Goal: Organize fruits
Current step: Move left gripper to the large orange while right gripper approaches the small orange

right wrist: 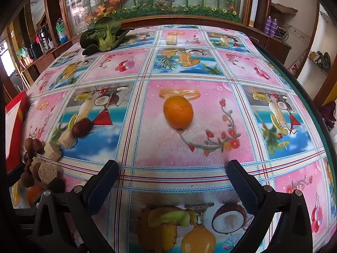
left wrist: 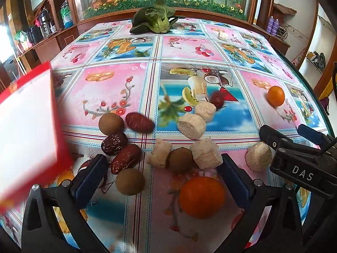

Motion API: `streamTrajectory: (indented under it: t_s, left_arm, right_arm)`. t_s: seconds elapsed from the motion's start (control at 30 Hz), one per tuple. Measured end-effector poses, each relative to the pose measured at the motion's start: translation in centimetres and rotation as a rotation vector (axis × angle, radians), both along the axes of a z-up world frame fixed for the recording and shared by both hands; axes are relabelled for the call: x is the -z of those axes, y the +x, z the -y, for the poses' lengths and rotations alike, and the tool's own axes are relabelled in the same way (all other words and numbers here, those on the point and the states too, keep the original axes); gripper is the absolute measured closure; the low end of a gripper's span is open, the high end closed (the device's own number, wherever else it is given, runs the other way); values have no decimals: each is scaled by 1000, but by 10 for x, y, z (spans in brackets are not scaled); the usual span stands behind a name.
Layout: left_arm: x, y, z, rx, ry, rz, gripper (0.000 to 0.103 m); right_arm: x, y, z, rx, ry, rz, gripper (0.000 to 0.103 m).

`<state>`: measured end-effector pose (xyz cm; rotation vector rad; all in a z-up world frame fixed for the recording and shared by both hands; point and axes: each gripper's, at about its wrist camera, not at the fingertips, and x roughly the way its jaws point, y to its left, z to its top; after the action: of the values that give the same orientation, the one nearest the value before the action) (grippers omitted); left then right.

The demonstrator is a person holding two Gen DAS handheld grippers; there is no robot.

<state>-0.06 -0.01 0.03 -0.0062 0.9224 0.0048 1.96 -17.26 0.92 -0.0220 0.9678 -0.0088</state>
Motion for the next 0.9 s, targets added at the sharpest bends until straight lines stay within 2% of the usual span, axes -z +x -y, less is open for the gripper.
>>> streamTrajectory:
  t_s: [0.03, 0.63, 0.7, 0.77, 0.9]
  left_arm:
    - [0, 1, 0, 0, -5, -18, 0]
    - [0, 1, 0, 0, -2, -22, 0]
    - [0, 1, 1, 14, -6, -47, 0]
    - [-3, 4, 0, 60, -15, -115, 0]
    - [-30, -6, -9, 74, -55, -109, 0]
  right_arm:
    - [0, -1, 0, 0, 7, 16, 0]
    - [0, 0, 0, -2, 9, 17, 0]
    - [-1, -1, 1, -26, 13, 10, 0]
    - [-4, -6, 9, -60, 47, -24, 0]
    - [-22, -22, 12, -57, 110, -77, 0]
